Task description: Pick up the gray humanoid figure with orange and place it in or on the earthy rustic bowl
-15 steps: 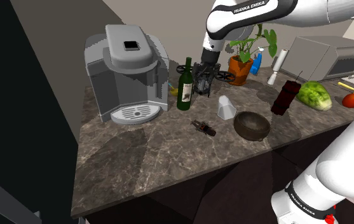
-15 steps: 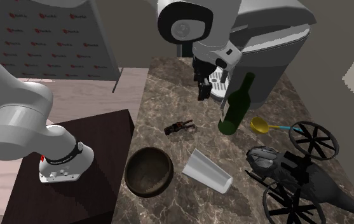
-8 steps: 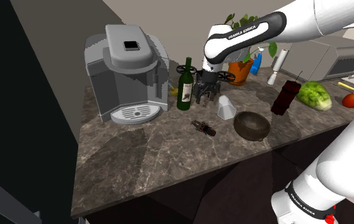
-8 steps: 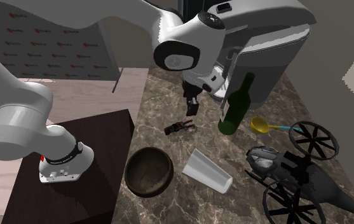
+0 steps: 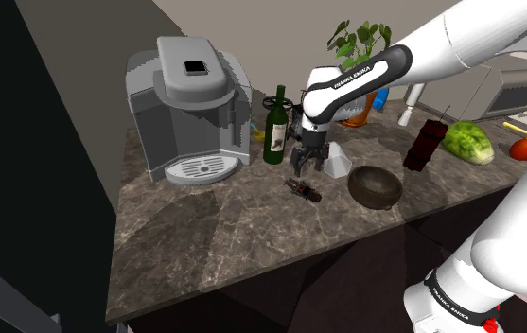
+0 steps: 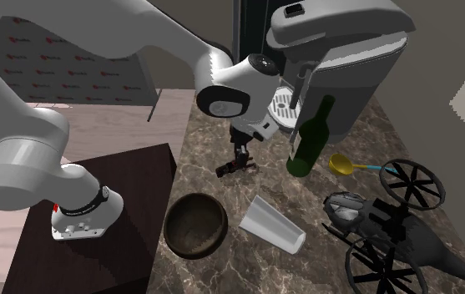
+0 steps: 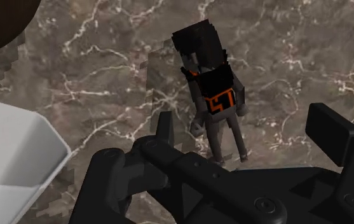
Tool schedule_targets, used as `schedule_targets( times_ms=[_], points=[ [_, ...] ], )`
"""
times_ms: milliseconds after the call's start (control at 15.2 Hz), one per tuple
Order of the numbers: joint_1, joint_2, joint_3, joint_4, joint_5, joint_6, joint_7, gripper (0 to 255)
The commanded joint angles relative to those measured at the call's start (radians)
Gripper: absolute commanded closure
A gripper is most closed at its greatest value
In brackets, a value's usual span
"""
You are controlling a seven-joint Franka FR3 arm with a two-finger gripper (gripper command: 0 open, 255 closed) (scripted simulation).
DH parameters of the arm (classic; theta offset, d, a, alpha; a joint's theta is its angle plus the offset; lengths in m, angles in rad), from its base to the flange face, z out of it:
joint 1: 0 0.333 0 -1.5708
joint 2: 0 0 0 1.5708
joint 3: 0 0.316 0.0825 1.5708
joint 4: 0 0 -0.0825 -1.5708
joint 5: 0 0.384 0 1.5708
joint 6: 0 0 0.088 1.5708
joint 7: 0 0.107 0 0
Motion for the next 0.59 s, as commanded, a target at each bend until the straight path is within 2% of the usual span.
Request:
schedule_targets(
  times_ms=[0, 198, 528],
  points=[
    [0.001, 0.016, 0.001, -0.013, 0.002, 0.029, -0.002, 0],
    [0.003, 0.035, 0.003, -0.028, 0.004, 0.063, -0.003, 0],
    [0.003, 0.035, 0.003, -0.028, 0.004, 0.063, -0.003, 0]
  ],
)
